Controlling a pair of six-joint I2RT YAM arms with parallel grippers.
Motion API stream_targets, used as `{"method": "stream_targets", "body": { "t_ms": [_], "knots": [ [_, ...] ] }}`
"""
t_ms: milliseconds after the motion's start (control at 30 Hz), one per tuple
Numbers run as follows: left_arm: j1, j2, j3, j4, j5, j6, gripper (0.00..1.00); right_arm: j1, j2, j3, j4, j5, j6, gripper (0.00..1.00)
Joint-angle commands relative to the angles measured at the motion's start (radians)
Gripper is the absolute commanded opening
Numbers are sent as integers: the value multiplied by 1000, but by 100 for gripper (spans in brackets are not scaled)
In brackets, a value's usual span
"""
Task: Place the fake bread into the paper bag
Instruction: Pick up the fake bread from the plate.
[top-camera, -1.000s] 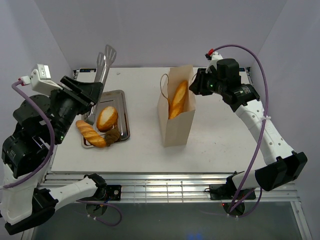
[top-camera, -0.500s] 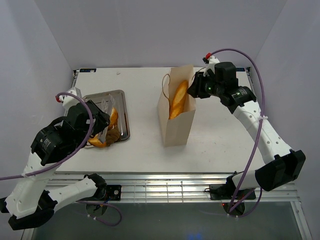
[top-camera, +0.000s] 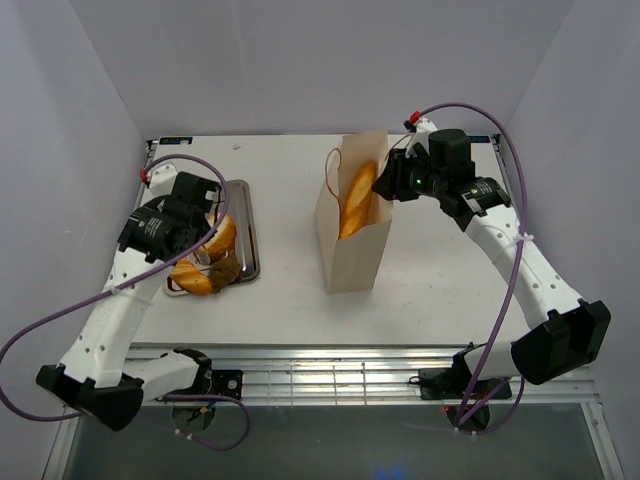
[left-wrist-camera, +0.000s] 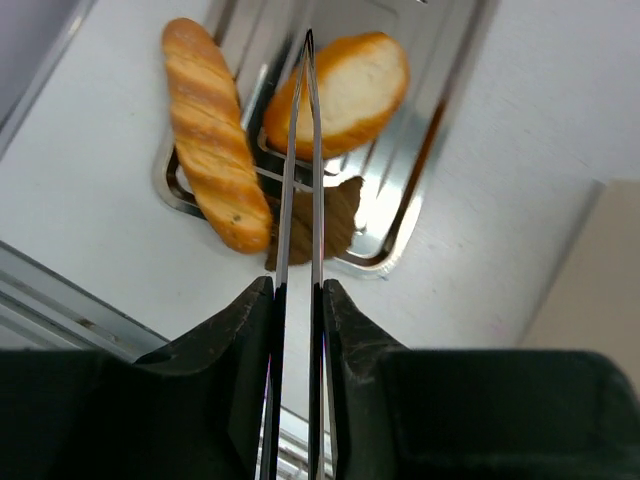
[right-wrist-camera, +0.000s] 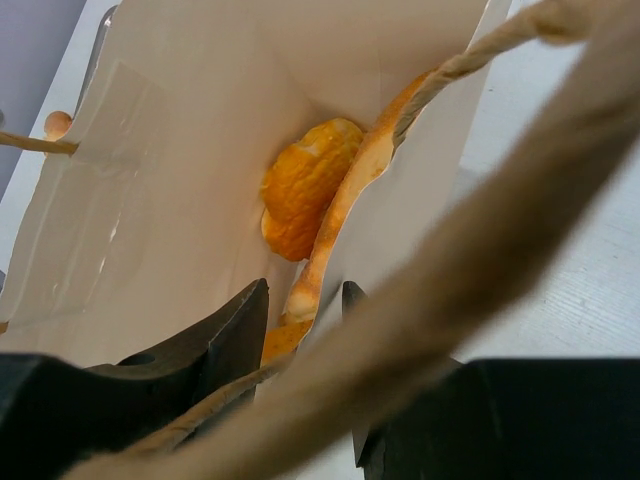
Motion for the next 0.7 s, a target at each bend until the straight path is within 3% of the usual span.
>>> {"method": "stream_targets", "body": {
  "t_ms": [0, 200, 433, 667],
  "knots": [
    [179, 26, -21, 141, 80, 240, 34, -5, -29, -22, 51, -27, 7, 42],
    [240, 91, 1, 107, -47, 303, 34, -7, -29, -27, 60, -33, 7, 42],
    [263, 62, -102, 81, -58, 294, 44, -8, -16, -39, 72, -59, 11, 42],
    [292, 64, -167, 90, -50, 300, 47, -10, -24, -79, 118, -111, 31, 42]
  ]
}}
